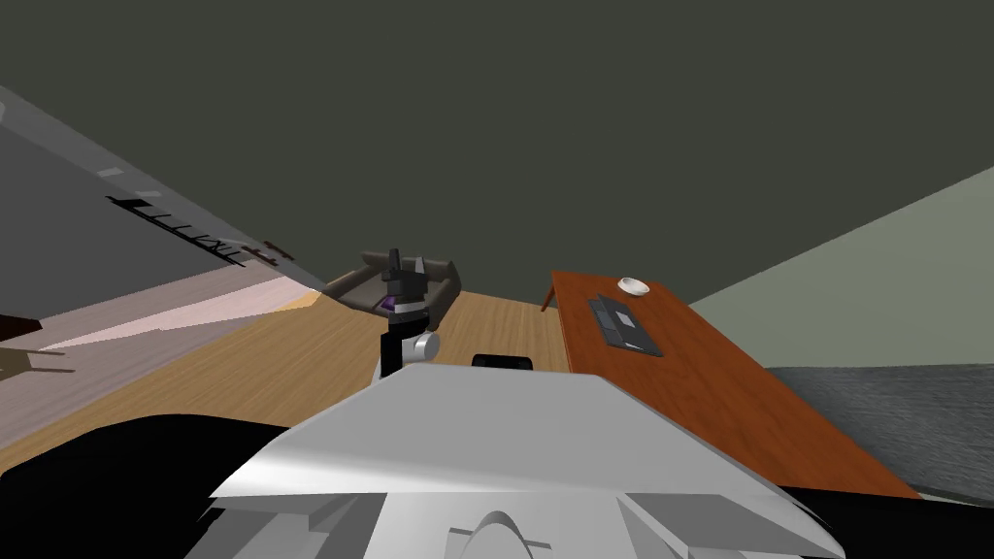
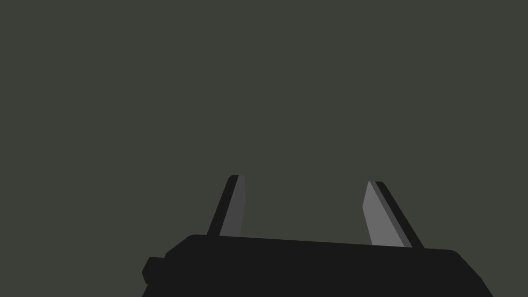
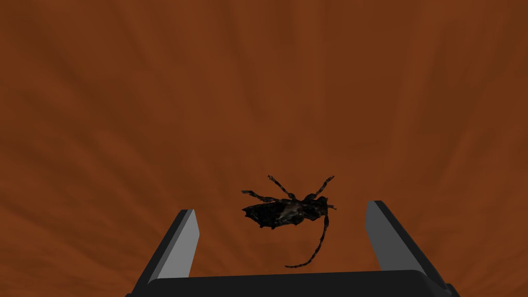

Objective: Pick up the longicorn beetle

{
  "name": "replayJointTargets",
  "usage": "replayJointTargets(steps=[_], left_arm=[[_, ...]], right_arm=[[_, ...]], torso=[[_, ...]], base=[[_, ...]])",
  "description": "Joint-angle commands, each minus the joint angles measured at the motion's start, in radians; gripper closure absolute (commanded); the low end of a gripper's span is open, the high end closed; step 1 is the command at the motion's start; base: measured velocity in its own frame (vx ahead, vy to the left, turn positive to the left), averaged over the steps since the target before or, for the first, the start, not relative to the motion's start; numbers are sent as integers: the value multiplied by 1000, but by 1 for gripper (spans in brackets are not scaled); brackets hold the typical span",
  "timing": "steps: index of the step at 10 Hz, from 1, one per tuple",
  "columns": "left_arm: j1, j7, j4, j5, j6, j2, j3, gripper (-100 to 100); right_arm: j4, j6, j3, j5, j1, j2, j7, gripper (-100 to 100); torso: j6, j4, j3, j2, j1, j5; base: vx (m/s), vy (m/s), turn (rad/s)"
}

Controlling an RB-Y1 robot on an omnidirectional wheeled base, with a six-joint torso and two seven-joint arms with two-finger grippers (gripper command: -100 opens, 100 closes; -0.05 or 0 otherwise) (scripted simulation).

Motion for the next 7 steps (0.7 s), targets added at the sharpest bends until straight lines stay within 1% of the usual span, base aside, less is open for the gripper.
replayJointTargets(steps=[1, 2, 3, 4, 5, 6, 7], left_arm=[[0, 0, 0, 0, 0, 0, 0, 0], [0, 0, 0, 0, 0, 0, 0, 0], [0, 0, 0, 0, 0, 0, 0, 0], [0, 0, 0, 0, 0, 0, 0, 0], [0, 0, 0, 0, 0, 0, 0, 0], [0, 0, 0, 0, 0, 0, 0, 0], [0, 0, 0, 0, 0, 0, 0, 0]], right_arm=[[50, -15, 20, -12, -29, 19, -27, -100], [61, -15, 20, -12, -29, 19, -27, -100], [96, -27, 36, -23, -51, 34, -49, -100], [104, -27, 36, -23, -51, 34, -49, -100], [146, -38, 52, -35, -72, 49, -72, -100], [148, -38, 52, -35, -72, 49, -72, -100], [137, -33, 50, -33, -69, 46, -67, -100]], torso=[[0, 0, 0, 0, 0, 0], [-1, 1, 0, 0, 0, -2], [-1, 1, 0, -1, -1, -2], [-3, 1, 0, -2, -2, -4], [-3, 1, -1, -3, -4, -4], [-4, 2, 0, -2, -4, -5], [-3, 2, -1, -3, -5, -5]], base=[[-93, 32, 175], [-71, 30, 117], [-84, 33, 189], [-71, 28, 126], [-92, 39, 246], [-80, 28, 90], [-28, 10, -6]])
